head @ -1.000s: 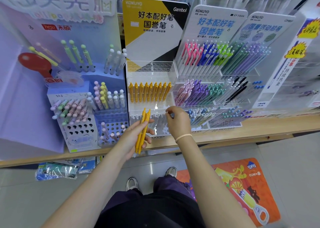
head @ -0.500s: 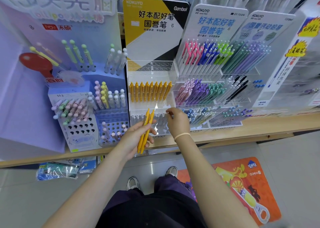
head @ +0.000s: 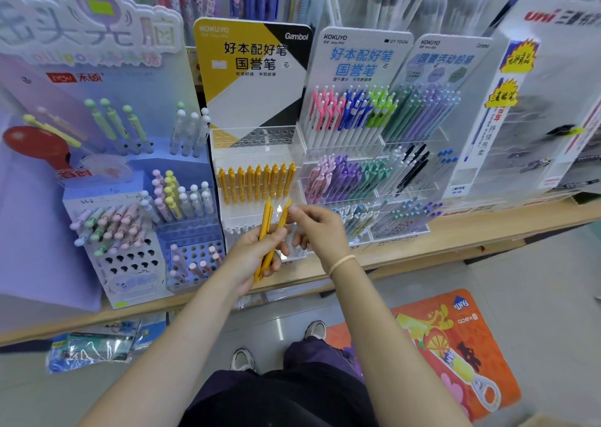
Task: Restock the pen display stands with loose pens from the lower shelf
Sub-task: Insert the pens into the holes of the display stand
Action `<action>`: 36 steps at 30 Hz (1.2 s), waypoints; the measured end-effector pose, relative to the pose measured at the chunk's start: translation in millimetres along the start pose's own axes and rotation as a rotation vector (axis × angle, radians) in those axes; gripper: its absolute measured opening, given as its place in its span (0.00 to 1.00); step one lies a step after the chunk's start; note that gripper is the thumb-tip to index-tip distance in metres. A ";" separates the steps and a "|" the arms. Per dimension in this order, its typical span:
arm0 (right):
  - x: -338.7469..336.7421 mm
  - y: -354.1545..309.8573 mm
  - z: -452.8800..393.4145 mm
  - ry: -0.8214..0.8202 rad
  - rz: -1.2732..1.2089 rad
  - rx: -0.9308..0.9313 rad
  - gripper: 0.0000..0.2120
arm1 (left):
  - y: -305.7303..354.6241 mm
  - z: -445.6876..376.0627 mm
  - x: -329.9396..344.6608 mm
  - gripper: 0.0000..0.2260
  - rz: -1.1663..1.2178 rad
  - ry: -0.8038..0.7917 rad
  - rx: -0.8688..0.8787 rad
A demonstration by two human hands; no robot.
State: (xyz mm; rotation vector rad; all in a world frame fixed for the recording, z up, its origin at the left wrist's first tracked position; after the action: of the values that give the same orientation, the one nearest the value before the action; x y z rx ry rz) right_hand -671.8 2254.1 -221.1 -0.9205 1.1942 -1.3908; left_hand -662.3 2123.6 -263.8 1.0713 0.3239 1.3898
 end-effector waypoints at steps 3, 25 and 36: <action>-8.0 -12.5 -2.1 0.009 -0.002 -0.030 0.04 | 10.1 -2.9 7.4 0.08 -0.035 0.010 0.013; -52.1 -89.8 -57.4 0.280 0.432 -0.456 0.06 | 51.7 -25.1 1.2 0.13 -0.097 0.188 0.059; -41.4 -92.9 -81.9 0.235 0.512 -0.497 0.05 | 56.8 -34.9 -5.4 0.13 -0.059 0.205 0.079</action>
State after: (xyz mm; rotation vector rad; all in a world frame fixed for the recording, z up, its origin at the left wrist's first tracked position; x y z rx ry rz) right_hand -763.9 2306.4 -144.8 -0.7126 1.8545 -0.8131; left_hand -725.3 2123.5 -241.1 0.9774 0.5597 1.4460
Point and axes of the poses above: each hand's wrist, its own z-axis away from the middle knuckle, its own x-axis out of the palm, y = z × x, the point moved 7 cm from there along -z, towards the middle knuckle, and after that the axes turned 4 degrees about -x, right-handed, at the moved point
